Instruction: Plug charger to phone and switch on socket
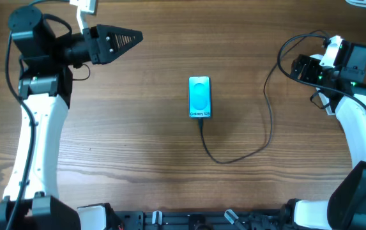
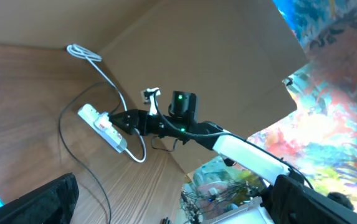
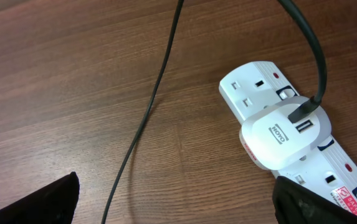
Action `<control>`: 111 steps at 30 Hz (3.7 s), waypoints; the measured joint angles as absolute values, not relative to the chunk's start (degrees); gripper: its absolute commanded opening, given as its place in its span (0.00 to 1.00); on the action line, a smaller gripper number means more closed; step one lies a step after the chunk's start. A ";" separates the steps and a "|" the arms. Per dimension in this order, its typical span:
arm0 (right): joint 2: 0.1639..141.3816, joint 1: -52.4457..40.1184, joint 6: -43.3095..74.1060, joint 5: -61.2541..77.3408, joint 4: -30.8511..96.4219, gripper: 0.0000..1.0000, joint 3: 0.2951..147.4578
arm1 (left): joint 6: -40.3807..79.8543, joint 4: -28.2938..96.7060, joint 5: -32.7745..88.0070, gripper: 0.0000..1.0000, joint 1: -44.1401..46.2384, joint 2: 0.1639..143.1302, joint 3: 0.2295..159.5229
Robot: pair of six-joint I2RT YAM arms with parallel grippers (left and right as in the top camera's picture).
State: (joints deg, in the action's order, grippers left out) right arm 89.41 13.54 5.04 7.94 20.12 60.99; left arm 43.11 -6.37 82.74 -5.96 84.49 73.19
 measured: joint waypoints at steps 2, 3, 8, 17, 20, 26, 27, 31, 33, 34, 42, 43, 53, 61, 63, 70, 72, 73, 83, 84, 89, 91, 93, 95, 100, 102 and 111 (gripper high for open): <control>89.41 13.54 5.04 7.94 20.12 1.00 60.99 | 43.11 -6.39 82.74 1.00 -5.96 83.81 73.19; 89.41 13.54 5.04 7.94 20.12 1.00 60.99 | 43.11 -6.39 82.74 1.00 -5.96 83.59 73.19; 89.41 13.54 5.04 7.94 20.12 1.00 60.99 | 42.59 -6.39 82.72 1.00 -5.96 83.57 73.19; 89.41 13.54 5.04 7.94 20.12 1.00 60.99 | 39.99 -6.39 82.72 1.00 -6.15 83.57 73.19; 89.41 13.54 5.04 7.97 20.16 1.00 60.99 | 28.21 0.95 82.30 1.00 -6.15 83.53 73.34; 89.41 13.54 5.04 8.14 20.21 0.99 60.99 | -5.39 35.92 63.86 1.00 -1.15 83.37 72.90; 89.41 13.54 5.04 8.14 20.14 1.00 60.99 | -8.34 36.91 61.45 1.00 -0.58 83.37 72.90; 89.41 13.54 5.04 8.16 20.16 1.00 60.99 | -15.16 36.64 54.43 1.00 0.01 83.37 72.42; 89.41 13.54 5.04 8.14 20.16 1.00 60.99 | -16.67 34.92 52.12 1.00 0.01 83.37 70.85; 89.41 13.54 5.04 8.14 20.16 1.00 60.99 | -17.17 33.15 51.22 1.00 0.01 83.37 69.41; 89.41 13.54 5.04 8.14 20.14 1.00 60.99 | -18.55 22.79 49.01 1.00 0.01 83.40 56.66; 89.41 13.54 5.04 8.14 20.14 1.00 60.99 | -18.63 21.32 48.86 1.00 0.01 83.40 54.96; 89.41 13.54 5.04 8.14 20.14 1.00 60.99 | -18.83 13.76 47.99 1.00 0.01 83.40 43.64; 89.41 13.54 5.04 8.14 20.14 1.00 60.99 | -17.80 3.16 47.86 1.00 0.01 83.40 34.15; 89.41 13.54 5.04 8.16 20.14 1.00 60.99 | -16.64 -4.03 47.81 1.00 0.01 83.40 30.28; 89.41 13.54 5.04 8.14 20.14 1.00 60.99 | -14.24 -16.51 47.75 1.00 0.01 83.40 23.94; 89.41 13.54 5.04 8.16 20.14 1.00 60.99 | -13.10 -20.45 47.57 1.00 0.01 83.40 23.77; 89.41 13.54 5.04 8.14 20.14 1.00 60.99 | -11.84 -21.98 47.18 1.00 0.01 83.40 23.73; 89.41 13.54 5.04 8.14 20.14 1.00 60.99 | 8.51 -32.23 30.22 1.00 3.55 82.21 23.51; 89.41 13.54 5.04 8.14 20.16 1.00 60.99 | 9.56 -32.23 27.68 1.00 4.45 81.82 23.51; 89.41 13.54 5.04 8.16 20.16 1.00 60.99 | 12.12 -32.56 22.81 1.00 5.52 80.77 22.31; 89.41 13.54 5.04 8.14 20.14 1.00 60.99 | 12.80 -32.62 22.06 1.00 5.52 80.64 20.86; 89.41 13.54 5.04 8.14 20.14 1.00 60.99 | 13.06 -32.62 21.76 1.00 5.52 80.16 18.48; 89.41 13.54 5.04 8.14 20.14 1.00 60.99 | 13.26 -32.75 21.56 1.00 5.48 79.26 16.16; 89.41 13.54 5.04 8.14 20.14 1.00 60.99 | 13.50 -36.95 21.17 1.00 4.86 74.13 8.47; 89.41 13.54 5.04 8.14 20.16 1.00 60.99 | 13.67 -37.76 21.02 1.00 4.86 72.03 5.85; 89.41 13.54 5.04 8.14 20.14 1.00 60.99 | 13.80 -33.69 21.56 1.00 0.80 61.60 0.73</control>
